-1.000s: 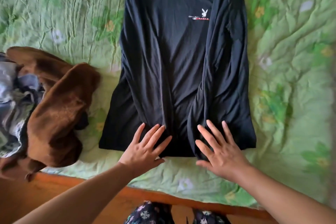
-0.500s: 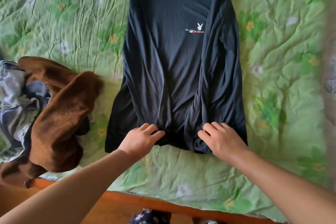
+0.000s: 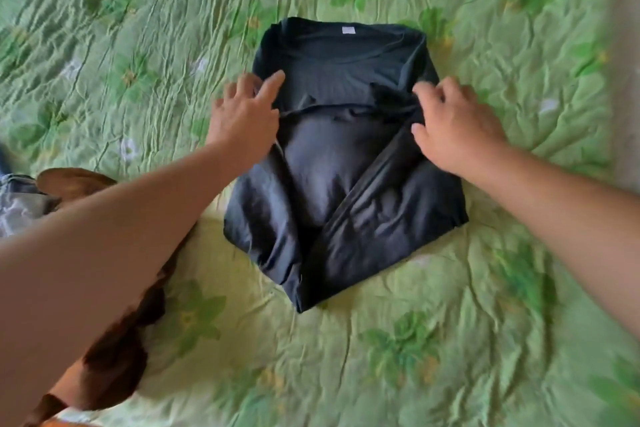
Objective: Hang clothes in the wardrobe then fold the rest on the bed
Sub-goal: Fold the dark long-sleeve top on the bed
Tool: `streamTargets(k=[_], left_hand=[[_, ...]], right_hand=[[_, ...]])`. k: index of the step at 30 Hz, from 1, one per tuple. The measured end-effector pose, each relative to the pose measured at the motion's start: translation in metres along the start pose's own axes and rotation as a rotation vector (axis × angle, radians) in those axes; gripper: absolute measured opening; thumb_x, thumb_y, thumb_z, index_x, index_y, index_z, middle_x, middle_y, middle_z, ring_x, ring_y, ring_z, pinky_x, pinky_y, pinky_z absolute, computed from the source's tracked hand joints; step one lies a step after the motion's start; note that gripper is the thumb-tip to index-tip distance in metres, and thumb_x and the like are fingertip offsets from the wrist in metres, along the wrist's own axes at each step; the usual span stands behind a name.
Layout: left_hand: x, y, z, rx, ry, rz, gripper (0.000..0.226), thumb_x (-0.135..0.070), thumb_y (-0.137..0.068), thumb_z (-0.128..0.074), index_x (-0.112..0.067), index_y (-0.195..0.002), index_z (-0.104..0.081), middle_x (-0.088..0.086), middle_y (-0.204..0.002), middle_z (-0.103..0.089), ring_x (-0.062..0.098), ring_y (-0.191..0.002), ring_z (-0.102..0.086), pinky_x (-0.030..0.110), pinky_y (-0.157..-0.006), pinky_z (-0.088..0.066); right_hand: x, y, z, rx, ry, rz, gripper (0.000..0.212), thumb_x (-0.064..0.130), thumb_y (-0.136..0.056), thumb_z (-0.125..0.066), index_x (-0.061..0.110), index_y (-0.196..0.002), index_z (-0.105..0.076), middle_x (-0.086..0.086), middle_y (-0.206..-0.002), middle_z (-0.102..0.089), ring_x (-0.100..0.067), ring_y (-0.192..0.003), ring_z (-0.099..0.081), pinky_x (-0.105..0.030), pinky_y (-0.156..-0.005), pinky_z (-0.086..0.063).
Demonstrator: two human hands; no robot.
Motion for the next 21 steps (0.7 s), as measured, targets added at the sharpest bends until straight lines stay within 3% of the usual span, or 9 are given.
streamTargets(k=[3,6,8,10,13,16,17,19,21], left_hand=[[-0.017,0.047,-0.033,0.189,-0.106,-0.325,0.083,0.001,-0.082,-0.054,-0.039,-0.151,-0.031,0.006,-0.156,-0.031,0.033,-0.142,-0.032,0.053,-0.111,-0.035],[-0.014,0.101,-0.073,0.384,-0.255,-0.576,0.076,-0.005,-0.083,-0.057,-0.035,-0.150,-0.035,0.001,-0.163,-0.023,0.024,-0.152,-0.016,0.048,-0.118,-0.026],[-0.007,0.112,-0.084,0.382,-0.264,-0.572,0.063,-0.015,-0.083,-0.059,-0.031,-0.142,-0.044,0.003,-0.153,-0.036,0.025,-0.143,-0.033,0.044,-0.109,-0.037],[-0.006,0.113,-0.086,0.363,-0.310,-0.617,0.052,-0.023,-0.077,-0.064,-0.029,-0.127,-0.053,0.002,-0.131,-0.049,0.024,-0.118,-0.051,0.039,-0.091,-0.044],[-0.001,0.114,-0.084,0.401,-0.366,-0.731,0.042,-0.032,-0.073,-0.066,-0.030,-0.114,-0.058,-0.006,-0.104,-0.056,0.019,-0.098,-0.052,0.033,-0.081,-0.040],[0.008,0.108,-0.077,0.459,-0.390,-0.743,0.037,-0.040,-0.079,-0.063,-0.033,-0.115,-0.059,-0.010,-0.098,-0.058,0.019,-0.097,-0.051,0.034,-0.083,-0.036],[0.010,0.104,-0.075,0.476,-0.397,-0.738,0.037,-0.043,-0.081,-0.063,-0.033,-0.116,-0.059,-0.009,-0.101,-0.058,0.019,-0.098,-0.051,0.034,-0.085,-0.036],[0.011,0.097,-0.073,0.497,-0.399,-0.730,0.035,-0.048,-0.083,-0.062,-0.033,-0.115,-0.063,-0.008,-0.106,-0.055,0.018,-0.101,-0.051,0.035,-0.087,-0.037],[0.011,0.091,-0.069,0.440,-0.394,-0.760,0.031,-0.048,-0.080,-0.063,-0.032,-0.106,-0.067,-0.008,-0.108,-0.054,0.020,-0.105,-0.048,0.036,-0.088,-0.037]], right_hand=[[0.019,0.049,-0.038,0.134,0.043,0.225,0.046,0.019,-0.090,-0.054,0.022,-0.136,-0.047,-0.013,-0.128,-0.046,-0.039,-0.117,-0.046,-0.051,-0.085,-0.050],[0.025,0.088,-0.077,0.343,0.096,0.308,0.067,0.018,-0.089,-0.050,0.032,-0.152,-0.034,-0.002,-0.161,-0.028,-0.029,-0.149,-0.022,-0.053,-0.112,-0.034],[0.024,0.082,-0.087,0.310,0.129,0.282,0.074,0.014,-0.088,-0.045,0.032,-0.157,-0.028,0.002,-0.167,-0.021,-0.029,-0.154,-0.010,-0.056,-0.120,-0.019],[0.027,0.070,-0.090,0.292,0.206,0.276,0.078,0.014,-0.085,-0.045,0.031,-0.158,-0.024,0.003,-0.160,-0.033,-0.029,-0.153,-0.014,-0.060,-0.122,-0.007],[0.025,0.055,-0.086,0.371,0.318,0.268,0.079,0.024,-0.083,-0.048,0.037,-0.156,-0.020,0.001,-0.126,-0.058,-0.026,-0.126,-0.038,-0.054,-0.111,-0.018],[0.025,0.044,-0.077,0.529,0.194,0.179,0.088,0.027,-0.085,-0.040,0.055,-0.152,0.012,0.002,-0.092,-0.067,-0.021,-0.083,-0.056,-0.039,-0.077,-0.038],[0.026,0.037,-0.074,0.564,0.141,0.125,0.088,0.025,-0.087,-0.040,0.058,-0.149,0.013,0.002,-0.085,-0.064,-0.021,-0.072,-0.056,-0.036,-0.066,-0.040],[0.027,0.024,-0.070,0.601,0.123,0.072,0.068,0.020,-0.089,-0.040,0.049,-0.147,-0.018,0.000,-0.086,-0.060,-0.024,-0.069,-0.054,-0.035,-0.061,-0.043],[0.027,0.014,-0.070,0.638,0.155,0.058,0.034,0.019,-0.090,-0.042,0.030,-0.122,-0.040,-0.001,-0.090,-0.057,-0.027,-0.073,-0.052,-0.038,-0.067,-0.048]])
Point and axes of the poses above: each hand's wrist, its own y-axis away from the middle knuckle, its own z-axis out of the back of the hand, x = y × z, the point moved 4 cm from there along -y, towards the middle knuckle
